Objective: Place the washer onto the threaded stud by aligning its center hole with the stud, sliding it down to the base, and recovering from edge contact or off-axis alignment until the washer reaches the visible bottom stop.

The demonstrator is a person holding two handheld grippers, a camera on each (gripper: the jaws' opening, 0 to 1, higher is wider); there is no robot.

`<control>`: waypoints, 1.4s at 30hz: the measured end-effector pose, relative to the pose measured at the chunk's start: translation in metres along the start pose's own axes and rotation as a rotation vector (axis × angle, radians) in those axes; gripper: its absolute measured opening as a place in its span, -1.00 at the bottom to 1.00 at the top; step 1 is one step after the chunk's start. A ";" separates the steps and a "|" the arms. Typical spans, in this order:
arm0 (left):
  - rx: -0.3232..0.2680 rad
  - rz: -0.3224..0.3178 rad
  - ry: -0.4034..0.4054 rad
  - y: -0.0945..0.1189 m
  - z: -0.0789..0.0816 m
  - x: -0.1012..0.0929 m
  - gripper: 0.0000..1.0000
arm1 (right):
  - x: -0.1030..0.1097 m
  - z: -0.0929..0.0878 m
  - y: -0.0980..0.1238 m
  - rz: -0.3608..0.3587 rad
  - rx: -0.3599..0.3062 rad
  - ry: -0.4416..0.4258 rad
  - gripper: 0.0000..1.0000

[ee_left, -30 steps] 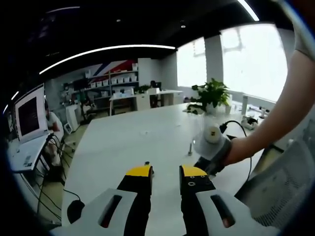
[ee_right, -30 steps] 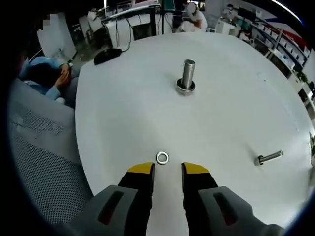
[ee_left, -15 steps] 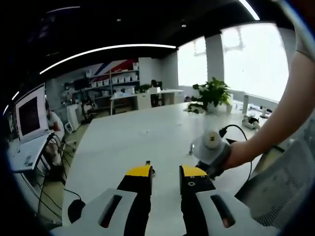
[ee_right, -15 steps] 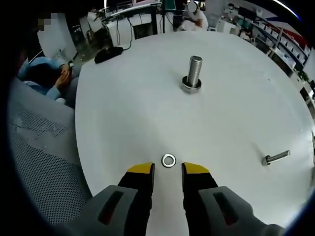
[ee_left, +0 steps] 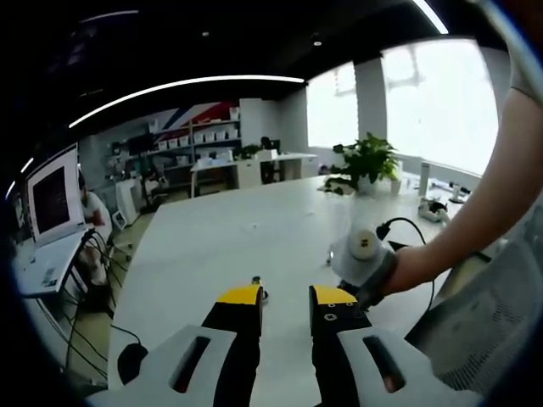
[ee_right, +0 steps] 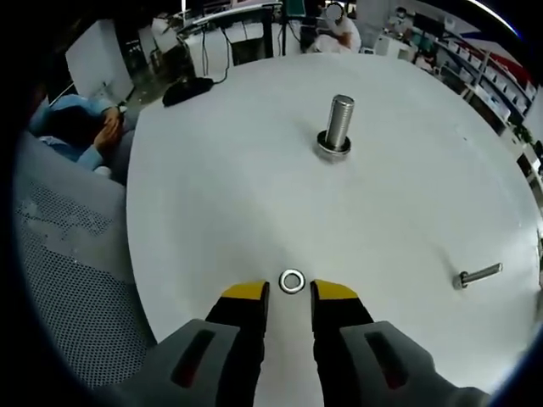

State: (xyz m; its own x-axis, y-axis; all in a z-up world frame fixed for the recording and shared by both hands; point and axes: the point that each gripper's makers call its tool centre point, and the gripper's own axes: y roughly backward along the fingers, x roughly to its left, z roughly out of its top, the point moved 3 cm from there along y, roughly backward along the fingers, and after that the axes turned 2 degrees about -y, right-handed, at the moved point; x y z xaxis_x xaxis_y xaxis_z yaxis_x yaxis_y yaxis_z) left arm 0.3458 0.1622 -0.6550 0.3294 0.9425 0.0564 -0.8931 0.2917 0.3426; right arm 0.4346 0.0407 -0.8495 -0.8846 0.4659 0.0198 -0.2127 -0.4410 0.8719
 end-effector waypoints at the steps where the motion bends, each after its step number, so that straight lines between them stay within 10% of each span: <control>1: -0.002 0.001 0.000 0.000 0.000 0.000 -0.60 | 0.000 0.000 0.000 -0.001 -0.003 -0.004 -0.58; 42: 0.004 0.000 -0.001 0.000 -0.001 0.000 -0.61 | -0.023 0.006 0.014 -0.045 -0.031 -0.022 -0.73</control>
State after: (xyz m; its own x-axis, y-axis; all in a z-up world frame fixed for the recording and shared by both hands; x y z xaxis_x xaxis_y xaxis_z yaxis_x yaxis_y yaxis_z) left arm 0.3455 0.1626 -0.6557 0.3295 0.9424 0.0570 -0.8920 0.2910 0.3459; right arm 0.4543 0.0286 -0.8345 -0.8646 0.5024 -0.0083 -0.2651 -0.4421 0.8569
